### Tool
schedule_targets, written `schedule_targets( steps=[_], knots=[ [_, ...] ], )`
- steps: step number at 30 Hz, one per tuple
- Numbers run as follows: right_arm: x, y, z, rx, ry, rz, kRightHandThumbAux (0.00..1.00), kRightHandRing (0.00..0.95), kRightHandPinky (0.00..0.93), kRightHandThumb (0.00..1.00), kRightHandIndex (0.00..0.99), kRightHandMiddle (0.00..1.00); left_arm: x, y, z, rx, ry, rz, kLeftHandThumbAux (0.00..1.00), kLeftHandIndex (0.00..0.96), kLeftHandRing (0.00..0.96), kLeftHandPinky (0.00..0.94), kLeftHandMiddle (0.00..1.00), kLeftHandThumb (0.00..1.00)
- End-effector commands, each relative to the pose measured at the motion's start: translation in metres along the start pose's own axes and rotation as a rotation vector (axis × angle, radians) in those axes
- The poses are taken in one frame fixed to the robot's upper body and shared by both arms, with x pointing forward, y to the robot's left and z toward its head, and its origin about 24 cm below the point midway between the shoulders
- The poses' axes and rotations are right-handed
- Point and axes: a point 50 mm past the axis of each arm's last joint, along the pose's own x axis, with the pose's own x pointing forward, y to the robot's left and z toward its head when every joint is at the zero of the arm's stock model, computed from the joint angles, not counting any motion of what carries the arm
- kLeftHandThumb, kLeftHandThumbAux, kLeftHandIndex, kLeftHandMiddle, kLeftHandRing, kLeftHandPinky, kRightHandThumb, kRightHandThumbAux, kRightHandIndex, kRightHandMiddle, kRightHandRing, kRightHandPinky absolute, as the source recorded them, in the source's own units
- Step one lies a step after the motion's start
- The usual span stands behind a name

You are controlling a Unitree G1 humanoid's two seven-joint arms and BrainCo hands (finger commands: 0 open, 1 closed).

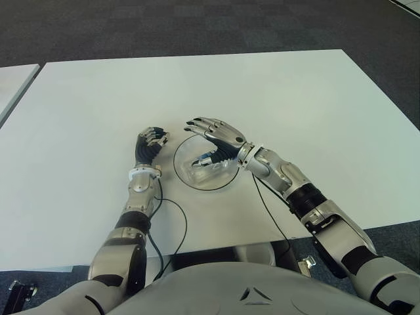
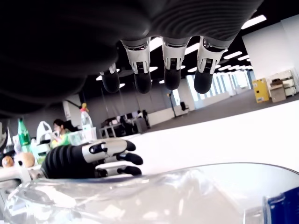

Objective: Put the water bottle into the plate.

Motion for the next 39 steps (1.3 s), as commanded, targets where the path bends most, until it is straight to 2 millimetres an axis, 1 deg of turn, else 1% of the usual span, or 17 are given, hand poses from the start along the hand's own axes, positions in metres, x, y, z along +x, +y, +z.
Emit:
schedule_targets(
  steps=[1, 4, 8, 13, 16, 22, 25, 27, 31, 33, 39],
  knots=[
    [-0.008, -0.004, -0.008, 0.062, 0.044, -0.093, 0.361, 0.0, 0.0, 0.092, 0.0, 0.0, -0.02, 0.004, -0.036, 0.004, 0.178, 0.007, 0.725, 0.416, 0.454, 0.467, 0.447, 0.695],
    [-0.01, -0.007, -0.013, 0.079, 0.06, -0.14, 0.411, 0.0, 0.0, 0.054, 0.0, 0.0, -0.02, 0.005, -0.036, 0.005, 0.178, 0.007, 0.725, 0.416, 0.456, 0.47, 0.449, 0.695],
    [-0.015, -0.011, -0.023, 0.09, 0.106, -0.218, 0.465, 0.0, 0.0, 0.013, 0.0, 0.0, -0.02, 0.004, -0.035, 0.005, 0.176, 0.009, 0.725, 0.416, 0.457, 0.468, 0.45, 0.696],
    [-0.024, -0.016, -0.039, 0.128, 0.188, -0.283, 0.511, 0.0, 0.0, 0.002, 0.0, 0.0, -0.02, 0.004, -0.035, 0.005, 0.175, 0.011, 0.725, 0.416, 0.456, 0.465, 0.45, 0.695],
    [-0.026, -0.019, -0.042, 0.156, 0.221, -0.31, 0.528, 0.0, 0.0, 0.0, 0.0, 0.0, -0.02, 0.004, -0.035, 0.006, 0.174, 0.009, 0.726, 0.416, 0.456, 0.466, 0.451, 0.695],
    [-0.033, -0.026, -0.05, 0.19, 0.324, -0.389, 0.615, 0.0, 0.0, 0.0, 0.0, 0.0, -0.02, 0.004, -0.035, 0.01, 0.168, 0.005, 0.726, 0.416, 0.454, 0.465, 0.452, 0.694],
    [-0.04, -0.024, -0.056, 0.199, 0.387, -0.414, 0.649, 0.0, 0.0, 0.0, 0.0, 0.0, -0.02, 0.005, -0.035, 0.014, 0.164, 0.003, 0.726, 0.416, 0.454, 0.463, 0.451, 0.694],
    [-0.045, -0.02, -0.062, 0.206, 0.44, -0.428, 0.67, 0.0, 0.03, 0.0, 0.0, 0.0, -0.02, 0.005, -0.035, 0.015, 0.162, 0.001, 0.726, 0.416, 0.454, 0.464, 0.45, 0.694],
    [-0.05, -0.016, -0.068, 0.216, 0.505, -0.442, 0.697, 0.0, 0.079, 0.016, 0.0, 0.0, -0.021, 0.005, -0.035, 0.013, 0.161, 0.0, 0.725, 0.417, 0.457, 0.469, 0.451, 0.695],
    [-0.051, -0.015, -0.07, 0.219, 0.537, -0.448, 0.7, 0.017, 0.102, 0.042, 0.0, 0.005, -0.02, 0.005, -0.035, 0.012, 0.162, 0.0, 0.725, 0.417, 0.458, 0.468, 0.453, 0.696],
    [-0.054, -0.009, -0.074, 0.227, 0.627, -0.444, 0.7, 0.05, 0.132, 0.101, 0.0, 0.031, -0.02, 0.006, -0.035, 0.014, 0.17, 0.004, 0.725, 0.417, 0.456, 0.465, 0.455, 0.697]
  ],
)
